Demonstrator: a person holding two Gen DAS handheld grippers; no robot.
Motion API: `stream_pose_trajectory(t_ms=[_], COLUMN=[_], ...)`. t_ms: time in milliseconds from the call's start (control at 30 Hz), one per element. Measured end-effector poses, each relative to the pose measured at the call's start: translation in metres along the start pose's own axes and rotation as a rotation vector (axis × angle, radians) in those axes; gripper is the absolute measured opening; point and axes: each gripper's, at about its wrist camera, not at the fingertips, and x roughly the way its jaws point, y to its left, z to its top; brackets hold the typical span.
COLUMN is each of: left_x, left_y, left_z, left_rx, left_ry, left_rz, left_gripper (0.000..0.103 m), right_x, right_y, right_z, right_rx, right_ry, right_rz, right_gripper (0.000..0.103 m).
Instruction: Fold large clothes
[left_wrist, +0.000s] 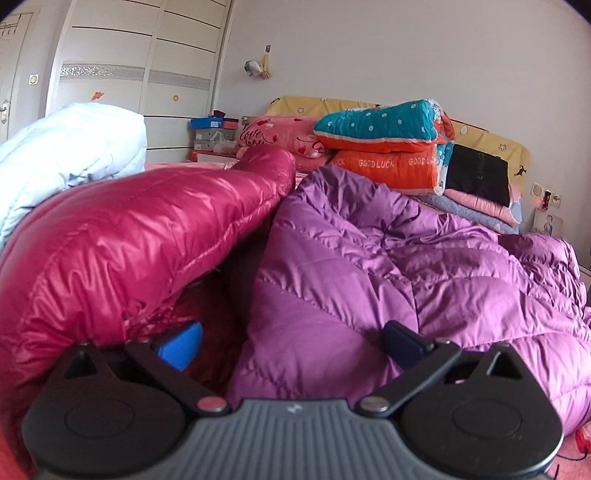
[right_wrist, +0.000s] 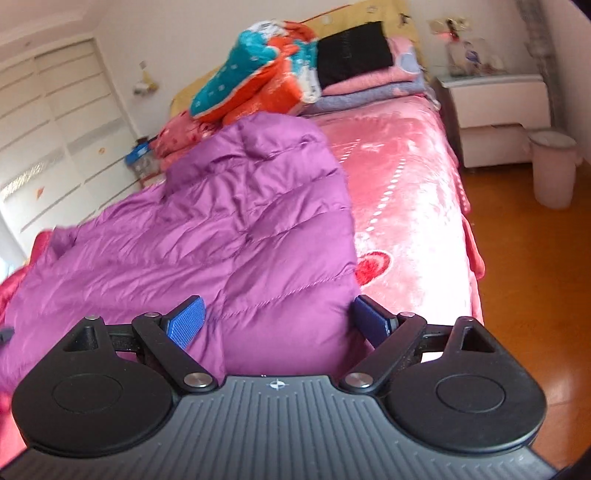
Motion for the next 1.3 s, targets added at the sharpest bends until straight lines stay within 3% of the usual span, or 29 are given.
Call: stream_pose_trajectory(t_ms=[233,367,500,600,700,867,1000,1133,1267,1300], left_x=[0.0,0.002,0.007,0.009,0.009,0.012,0.013,0.01,0.004,0.002], left_y=[-0.006,-0.011,-0.01,-0.013,-0.014,-0.014,-0.017,-0.014,-0.012,-0.012], left_z=[-0.002,-0.004,-0.004,-0.006,-0.009,-0.013,-0.017,-0.016,-0.016,-0.016], left_rx=[0.016,0.023,-0.046,-0.072,-0.092,-0.127,-0.14,-0.168,-0.217,-0.232], left_ry=[-0.035,-0.034,0.018,0.042,0.069,0.083,0.087,0.092,0.099,0.102], left_rz=[0.05,0.083,0.042,-0.001,-0.059,-0.07,-0.071,-0.085,-0.089,-0.092], left_gripper=[0.103,0.103,0.102,0.094,0.07,0.071,0.07,0.052,0.042,0.039], right_x=[0.012,0.016,0.018,0.02,0.023,0.023,0.022,0.025,0.024,0.024], right_y=[-0.016,-0.012,-0.005,-0.004,-0.005,-0.016,-0.013,-0.014,-0.011,-0.009], right_z=[0.002,0.002,0.0,-0.003,-0.003,0.0,0.0,0.003,0.006,0.007], right_rx=[0.143,0.179,0.173,0.16,0.163,0.219,0.169,0.167,0.138,0.124], right_ry=[0.045,0.074,0.093,0.096,0.107,0.13,0.135,0.158,0.149,0.145], right_rz=[-0.009,0.039,0.054,0.046,0.051,0.105,0.098,0.116,0.109,0.107], right_gripper=[0.103,0.103,0.103,0.103,0.103,0.103,0.103,0.103,0.103,0.099])
